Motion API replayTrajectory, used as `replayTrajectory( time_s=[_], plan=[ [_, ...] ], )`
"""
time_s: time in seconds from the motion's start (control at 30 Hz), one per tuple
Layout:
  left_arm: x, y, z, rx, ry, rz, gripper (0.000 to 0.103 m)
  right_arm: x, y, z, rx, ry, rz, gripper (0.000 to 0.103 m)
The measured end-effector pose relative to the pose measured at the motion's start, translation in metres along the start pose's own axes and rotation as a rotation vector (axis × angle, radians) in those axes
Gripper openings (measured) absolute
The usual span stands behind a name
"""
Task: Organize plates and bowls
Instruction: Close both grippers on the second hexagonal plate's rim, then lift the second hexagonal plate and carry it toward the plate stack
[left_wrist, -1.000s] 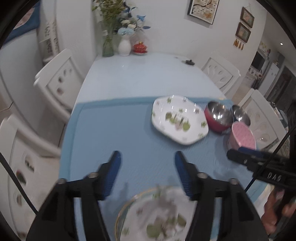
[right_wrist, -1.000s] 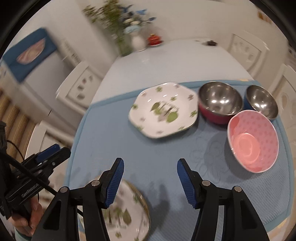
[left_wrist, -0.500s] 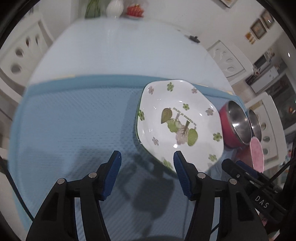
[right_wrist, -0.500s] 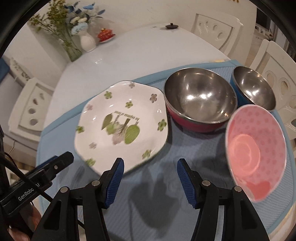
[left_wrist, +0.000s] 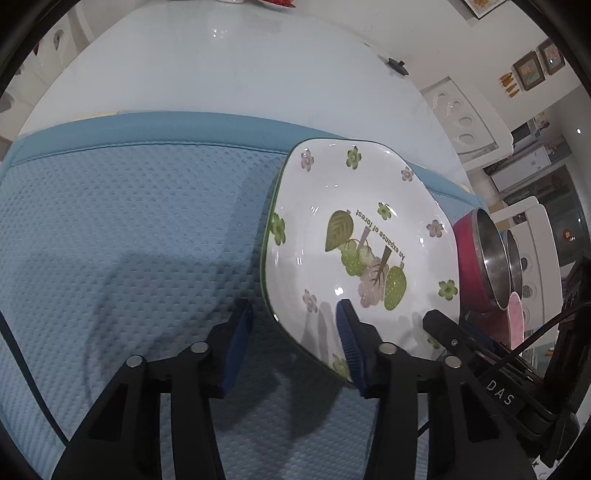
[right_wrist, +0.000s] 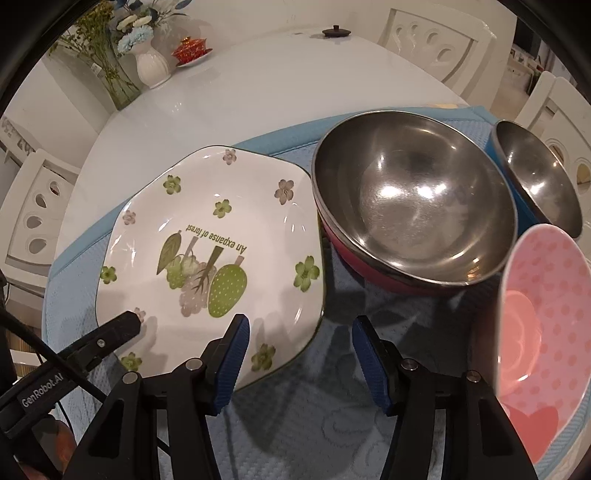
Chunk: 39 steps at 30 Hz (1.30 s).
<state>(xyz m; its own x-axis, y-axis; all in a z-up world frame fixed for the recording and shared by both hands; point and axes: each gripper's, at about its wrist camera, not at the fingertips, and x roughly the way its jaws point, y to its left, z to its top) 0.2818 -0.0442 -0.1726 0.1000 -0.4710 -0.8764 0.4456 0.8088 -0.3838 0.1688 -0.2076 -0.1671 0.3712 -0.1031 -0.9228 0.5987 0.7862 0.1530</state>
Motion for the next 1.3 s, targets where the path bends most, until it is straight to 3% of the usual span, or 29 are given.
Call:
replayTrajectory(
  time_s=[0.17,0.33,0.43,0.6,0.73,0.9,1.17,1.3],
  plan=[
    [0.002,0.000,0.003,0.000,-0.006,-0.001,0.037,0.004,0.009,0.000,-0.048,-0.007,0.017,0.039],
    [0.006,0.000,0.009,0.010,-0.006,0.027,0.022,0.000,0.021,-0.006,-0.115,-0.037,-0.037,0.034],
    [0.005,0.006,0.014,-0.005,-0.009,0.037,0.022,-0.007,0.035,-0.011,-0.176,-0.066,-0.061,0.034],
    [-0.005,0.022,0.021,-0.020,-0.038,0.074,0.022,-0.018,0.049,-0.024,-0.161,-0.059,-0.040,0.034],
    [-0.010,0.036,0.026,-0.049,-0.046,0.060,0.022,-0.021,0.056,-0.035,-0.102,-0.004,0.058,0.038],
    [-0.013,0.032,0.022,-0.003,-0.048,0.017,0.025,-0.015,0.038,-0.041,-0.063,0.075,0.149,0.041],
    [-0.001,0.024,0.022,0.020,-0.022,0.027,0.025,0.009,-0.004,-0.015,0.053,0.075,0.156,0.042],
    [0.003,0.023,0.025,0.028,-0.024,0.015,0.025,0.016,0.001,-0.006,0.029,0.026,0.180,0.042]
  ],
)
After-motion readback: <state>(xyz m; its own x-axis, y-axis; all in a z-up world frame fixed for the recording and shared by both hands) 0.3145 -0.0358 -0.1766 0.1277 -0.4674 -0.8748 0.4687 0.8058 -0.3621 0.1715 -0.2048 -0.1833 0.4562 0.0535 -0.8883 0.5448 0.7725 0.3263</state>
